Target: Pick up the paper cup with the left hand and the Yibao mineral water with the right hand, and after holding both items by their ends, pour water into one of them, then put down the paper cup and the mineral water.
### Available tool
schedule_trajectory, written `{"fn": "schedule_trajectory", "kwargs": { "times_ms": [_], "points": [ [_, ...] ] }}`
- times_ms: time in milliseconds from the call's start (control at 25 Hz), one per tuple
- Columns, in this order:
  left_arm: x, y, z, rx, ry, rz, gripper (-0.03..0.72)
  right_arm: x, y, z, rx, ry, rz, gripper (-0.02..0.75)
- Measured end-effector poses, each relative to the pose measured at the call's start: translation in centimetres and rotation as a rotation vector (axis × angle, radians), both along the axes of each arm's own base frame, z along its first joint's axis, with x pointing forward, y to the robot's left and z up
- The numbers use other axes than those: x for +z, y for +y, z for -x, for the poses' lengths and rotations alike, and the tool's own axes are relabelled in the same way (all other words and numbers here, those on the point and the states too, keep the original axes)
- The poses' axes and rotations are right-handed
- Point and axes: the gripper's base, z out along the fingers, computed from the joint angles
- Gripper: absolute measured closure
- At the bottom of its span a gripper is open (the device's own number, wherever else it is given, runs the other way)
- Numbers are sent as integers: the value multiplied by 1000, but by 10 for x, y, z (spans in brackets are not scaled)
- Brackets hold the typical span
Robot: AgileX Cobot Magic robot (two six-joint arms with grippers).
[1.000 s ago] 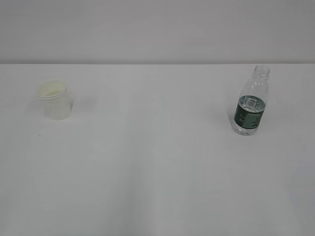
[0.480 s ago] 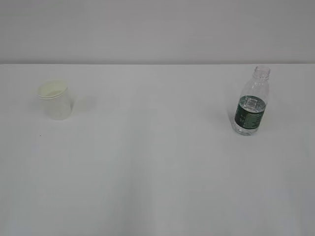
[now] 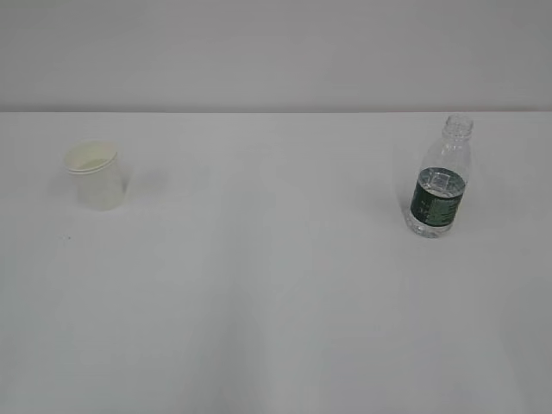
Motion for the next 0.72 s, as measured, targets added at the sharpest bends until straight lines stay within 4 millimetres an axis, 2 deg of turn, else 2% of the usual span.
{"fn": "schedule_trajectory", "kwargs": {
  "times_ms": [560, 720],
  "points": [
    [-4, 0, -6, 3, -19, 8, 249, 0, 0, 0, 0, -1, 0, 148],
    [-4, 0, -6, 4, -21, 8, 193, 0, 0, 0, -2, -1, -4, 148]
  ]
}}
